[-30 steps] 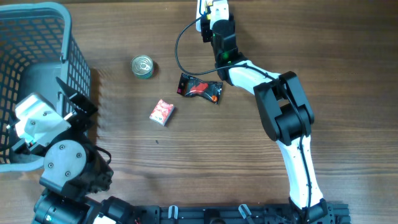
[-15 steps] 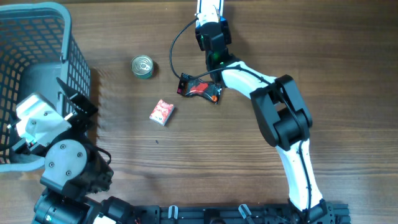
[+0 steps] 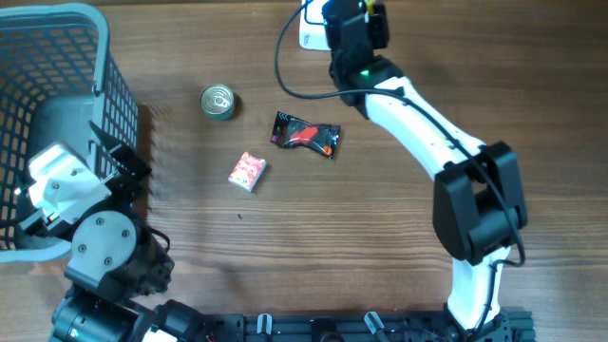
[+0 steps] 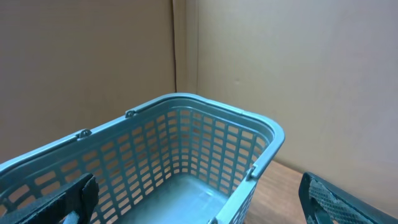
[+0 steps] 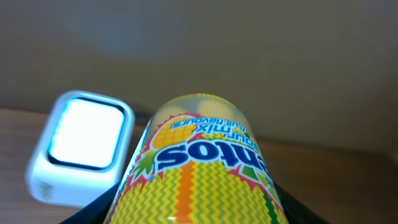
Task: Scan the item barcode
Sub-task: 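Hold the yellow bottle's barcode under the white scanner, then carry the yellow bottle to the right edge and release it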
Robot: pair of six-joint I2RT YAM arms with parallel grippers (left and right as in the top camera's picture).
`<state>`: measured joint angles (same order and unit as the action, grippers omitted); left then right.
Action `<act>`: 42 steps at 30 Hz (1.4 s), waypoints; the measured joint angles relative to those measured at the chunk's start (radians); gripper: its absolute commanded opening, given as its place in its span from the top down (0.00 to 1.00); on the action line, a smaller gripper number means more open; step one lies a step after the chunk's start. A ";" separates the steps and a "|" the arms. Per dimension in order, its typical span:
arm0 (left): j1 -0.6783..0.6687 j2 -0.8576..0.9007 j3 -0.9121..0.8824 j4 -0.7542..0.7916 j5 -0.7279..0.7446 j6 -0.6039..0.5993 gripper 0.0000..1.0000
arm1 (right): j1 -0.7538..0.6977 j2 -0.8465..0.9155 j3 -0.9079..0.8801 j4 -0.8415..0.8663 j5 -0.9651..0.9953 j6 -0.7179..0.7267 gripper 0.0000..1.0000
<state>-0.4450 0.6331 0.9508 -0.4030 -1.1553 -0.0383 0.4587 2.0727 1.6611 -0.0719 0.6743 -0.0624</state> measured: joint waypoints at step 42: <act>0.000 0.000 0.000 -0.010 0.000 0.000 0.00 | -1.235 -0.030 0.000 -0.718 -0.533 0.525 0.57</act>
<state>-0.4450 0.6331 0.9508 -0.4126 -1.1553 -0.0387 -0.7761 2.0426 1.6615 -0.7898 0.1410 0.4625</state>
